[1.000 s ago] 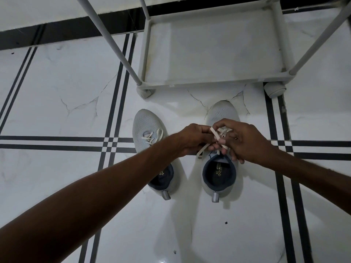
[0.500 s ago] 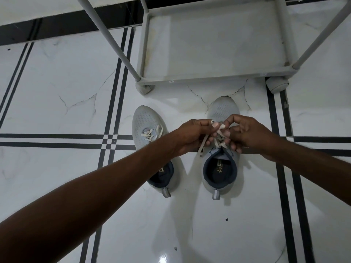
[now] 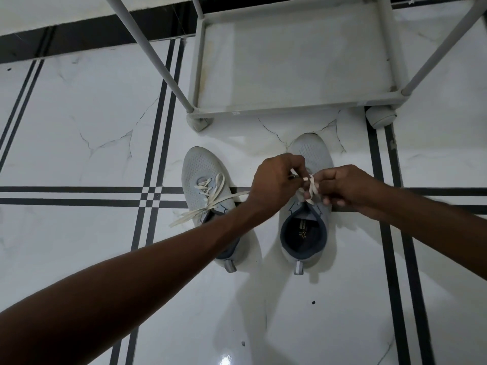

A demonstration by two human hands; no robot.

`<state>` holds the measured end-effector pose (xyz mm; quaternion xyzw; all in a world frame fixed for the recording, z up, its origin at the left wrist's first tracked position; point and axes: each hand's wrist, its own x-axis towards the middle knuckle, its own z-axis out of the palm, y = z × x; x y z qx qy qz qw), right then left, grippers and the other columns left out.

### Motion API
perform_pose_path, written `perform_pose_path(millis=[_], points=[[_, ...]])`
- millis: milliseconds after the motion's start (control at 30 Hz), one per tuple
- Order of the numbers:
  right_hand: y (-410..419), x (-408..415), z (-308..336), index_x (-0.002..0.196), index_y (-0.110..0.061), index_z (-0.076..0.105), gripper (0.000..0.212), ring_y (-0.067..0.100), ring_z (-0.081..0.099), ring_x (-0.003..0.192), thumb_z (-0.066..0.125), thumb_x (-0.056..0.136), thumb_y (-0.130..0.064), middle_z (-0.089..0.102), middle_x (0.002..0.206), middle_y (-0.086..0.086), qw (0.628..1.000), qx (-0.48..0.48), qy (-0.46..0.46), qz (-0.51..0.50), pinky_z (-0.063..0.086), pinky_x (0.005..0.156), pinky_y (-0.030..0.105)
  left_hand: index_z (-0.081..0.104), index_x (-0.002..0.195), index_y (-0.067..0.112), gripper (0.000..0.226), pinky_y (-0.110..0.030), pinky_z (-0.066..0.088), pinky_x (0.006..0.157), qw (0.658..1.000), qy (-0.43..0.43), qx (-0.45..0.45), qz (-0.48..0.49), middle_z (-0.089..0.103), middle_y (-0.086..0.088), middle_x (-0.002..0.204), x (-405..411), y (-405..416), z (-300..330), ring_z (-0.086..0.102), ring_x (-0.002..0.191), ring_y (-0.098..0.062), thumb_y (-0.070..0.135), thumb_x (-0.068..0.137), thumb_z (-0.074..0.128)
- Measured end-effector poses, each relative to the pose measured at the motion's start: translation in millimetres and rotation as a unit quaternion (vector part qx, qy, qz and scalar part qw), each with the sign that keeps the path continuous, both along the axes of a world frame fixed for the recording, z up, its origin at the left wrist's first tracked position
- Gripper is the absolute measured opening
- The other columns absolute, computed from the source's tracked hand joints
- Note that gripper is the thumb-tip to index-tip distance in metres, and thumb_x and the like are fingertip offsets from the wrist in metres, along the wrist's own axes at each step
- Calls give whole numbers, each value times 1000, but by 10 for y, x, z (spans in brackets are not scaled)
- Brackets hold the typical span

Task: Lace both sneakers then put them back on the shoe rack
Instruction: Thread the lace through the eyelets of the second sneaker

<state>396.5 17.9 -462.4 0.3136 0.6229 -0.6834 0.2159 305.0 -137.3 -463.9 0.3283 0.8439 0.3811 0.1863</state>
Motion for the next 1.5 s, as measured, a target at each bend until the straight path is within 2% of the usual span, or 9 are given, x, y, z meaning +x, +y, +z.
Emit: perform_pose_path(millis=[167,300,433,733,867,1067,1267,1367,1500], points=[[236,133,-176,83,-4,73,1,7,54,33,73,83,-5,67,55,8,952,301,61,10,43,33,20,67,68,9,19,-18,46,65,991,-90,-68,-64,67,0,81,-161,-423,-44,62,72,-13,14,70,86],[242,282,-318,75,-7,73,8,14,60,39,77,81,-5,70,57,10,946,315,26,75,46,34,23,70,70,13,17,-16,44,61,965,-166,-179,-102,65,2,68,-175,-618,-133,58,66,-9,14,70,87],[299,202,-223,83,-15,74,3,15,65,41,76,83,-15,73,65,6,930,355,71,64,52,38,26,74,81,7,19,-21,46,50,958,-251,-140,-4,62,4,61,-293,-544,-93,51,46,-3,24,78,83],[140,90,-136,98,-3,74,16,17,55,49,67,91,-15,74,82,19,989,140,50,6,41,38,21,79,87,9,19,-7,33,43,953,-260,-52,148,52,20,41,-124,-505,-92,45,38,5,27,82,79],[76,35,-221,99,0,73,29,15,48,52,73,86,-25,72,79,14,995,82,-18,-60,39,38,18,75,87,9,15,-15,45,48,917,-356,-1,179,66,11,61,-78,-470,-83,51,49,-2,24,87,75],[-61,-80,-281,85,-5,71,21,13,45,44,73,86,-26,67,72,12,979,195,9,-61,34,34,17,58,97,12,15,-16,39,45,822,-556,62,109,75,-16,102,-48,-387,-31,56,56,-9,23,102,50],[-17,-207,-218,92,-4,56,17,8,35,36,42,97,-12,71,95,18,965,-187,-44,-177,27,27,17,56,95,16,20,-15,39,45,772,-627,47,94,54,1,71,-40,-369,-50,50,54,-8,25,105,42],[42,-227,-216,106,-2,58,22,6,42,42,41,100,-14,60,75,8,952,-245,-62,-171,32,28,14,68,106,10,27,-15,40,49,786,-613,40,75,45,4,68,18,-382,-101,47,58,-7,27,103,47],[108,-216,-207,83,-10,52,24,4,40,40,40,102,-18,59,73,7,937,-299,-91,-155,31,26,12,64,92,10,30,-16,40,48,781,-619,46,70,62,0,77,8,-412,-96,57,60,-9,27,104,43]])
